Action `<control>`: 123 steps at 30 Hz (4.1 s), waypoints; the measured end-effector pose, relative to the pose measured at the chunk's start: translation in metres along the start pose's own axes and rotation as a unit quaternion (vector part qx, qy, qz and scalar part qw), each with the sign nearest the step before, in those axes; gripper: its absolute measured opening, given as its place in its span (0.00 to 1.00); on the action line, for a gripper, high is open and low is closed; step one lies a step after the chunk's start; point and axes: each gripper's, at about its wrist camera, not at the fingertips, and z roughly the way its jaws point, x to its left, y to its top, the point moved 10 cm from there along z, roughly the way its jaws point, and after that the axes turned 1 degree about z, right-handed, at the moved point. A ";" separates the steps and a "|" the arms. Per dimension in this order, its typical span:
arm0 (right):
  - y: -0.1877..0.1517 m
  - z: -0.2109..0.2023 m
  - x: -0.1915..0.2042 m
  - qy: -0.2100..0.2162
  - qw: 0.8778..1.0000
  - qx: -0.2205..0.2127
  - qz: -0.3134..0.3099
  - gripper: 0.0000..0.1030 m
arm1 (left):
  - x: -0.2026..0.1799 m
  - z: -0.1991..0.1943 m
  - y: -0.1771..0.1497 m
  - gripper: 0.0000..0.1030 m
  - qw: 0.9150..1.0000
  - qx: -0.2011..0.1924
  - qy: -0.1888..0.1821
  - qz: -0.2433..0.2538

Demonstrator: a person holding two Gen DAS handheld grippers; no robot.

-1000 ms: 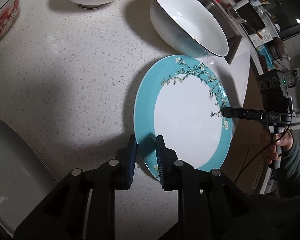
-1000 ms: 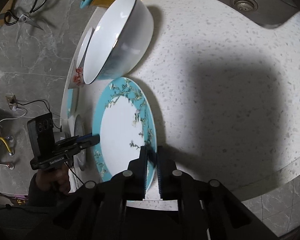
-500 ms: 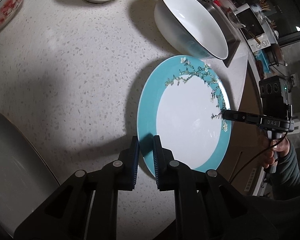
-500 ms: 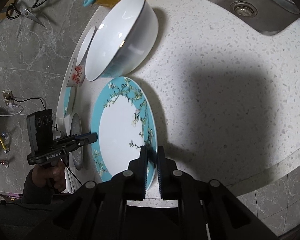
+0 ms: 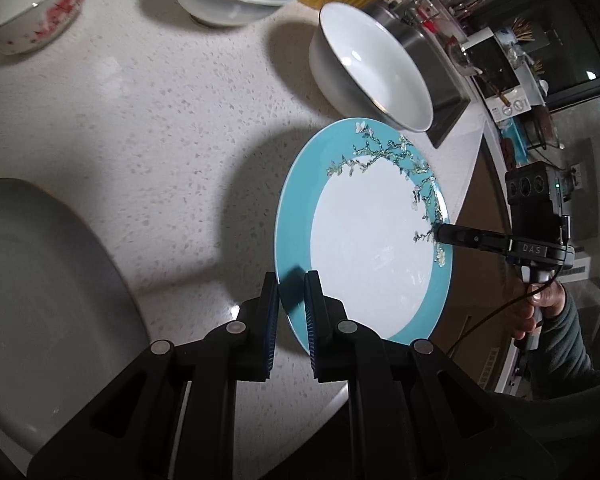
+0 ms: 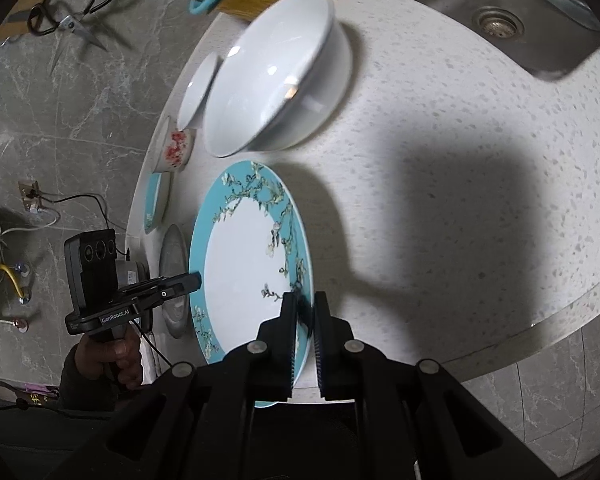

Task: Organize plates and bowls

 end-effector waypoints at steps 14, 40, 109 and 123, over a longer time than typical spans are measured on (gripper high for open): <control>-0.003 0.037 0.089 0.029 0.997 0.031 -0.065 0.10 | 0.060 -0.094 -0.041 0.10 0.996 -0.063 0.026 -0.052; -0.011 0.192 0.180 0.011 0.979 0.137 -0.148 0.10 | 0.236 -0.158 -0.125 0.10 0.979 -0.105 0.073 -0.157; -0.009 0.155 0.220 -0.276 0.933 -0.077 -0.219 0.75 | 0.223 -0.231 -0.113 0.68 0.951 -0.261 0.099 -0.132; -0.094 0.152 0.375 -0.016 0.949 -0.121 -0.291 1.00 | 0.181 -0.271 -0.146 0.85 0.946 -0.304 -0.014 -0.107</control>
